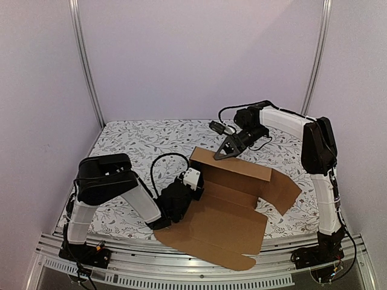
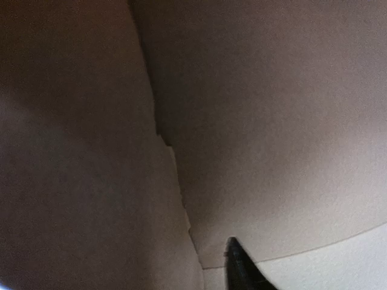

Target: Fold the paper box

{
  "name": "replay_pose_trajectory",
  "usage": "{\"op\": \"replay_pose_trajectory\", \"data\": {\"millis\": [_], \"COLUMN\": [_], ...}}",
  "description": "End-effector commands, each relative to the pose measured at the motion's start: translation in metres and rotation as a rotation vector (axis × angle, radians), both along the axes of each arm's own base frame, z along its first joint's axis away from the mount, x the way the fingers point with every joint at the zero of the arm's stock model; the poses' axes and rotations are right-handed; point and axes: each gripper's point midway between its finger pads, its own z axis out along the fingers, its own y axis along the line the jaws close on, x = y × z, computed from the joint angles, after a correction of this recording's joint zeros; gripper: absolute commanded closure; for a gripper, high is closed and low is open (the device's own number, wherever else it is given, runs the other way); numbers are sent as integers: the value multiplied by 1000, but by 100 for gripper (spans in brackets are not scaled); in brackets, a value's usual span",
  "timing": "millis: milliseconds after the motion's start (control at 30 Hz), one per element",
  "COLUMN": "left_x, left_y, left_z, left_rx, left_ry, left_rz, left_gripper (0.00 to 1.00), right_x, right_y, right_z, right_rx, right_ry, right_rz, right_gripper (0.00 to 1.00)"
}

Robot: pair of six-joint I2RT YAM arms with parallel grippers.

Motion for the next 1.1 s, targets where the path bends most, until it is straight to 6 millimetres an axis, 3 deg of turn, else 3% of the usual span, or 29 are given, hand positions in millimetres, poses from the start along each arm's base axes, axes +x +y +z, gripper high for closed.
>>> {"op": "replay_pose_trajectory", "data": {"millis": [0,67,333,500,767,1067], "left_x": [1,1,-18,-29,-10,19], "left_y": [9,10,33,38,21,6], "left_z": [59,56,37,42,65,70], "left_rx": [-172,-159,-185,-187,-219,-179], "left_ry": [-123,-118,-42,-30,-72,-38], "left_rz": [16,17,-33,-107,-151,-117], "left_gripper": [52,43,40,40,47,66], "right_x": [-44,-44,-34,-21,-21,-22], "right_y": [-24,-24,-29,-37,-38,-39], "right_z": [-4,-5,-4,-4,-5,-2], "right_rx": [-232,-234,-232,-243,-261,-255], "right_ry": [333,332,303,251,239,242], "right_rz": [17,17,3,-25,-28,-29], "right_gripper": [25,25,25,25,25,25]}}
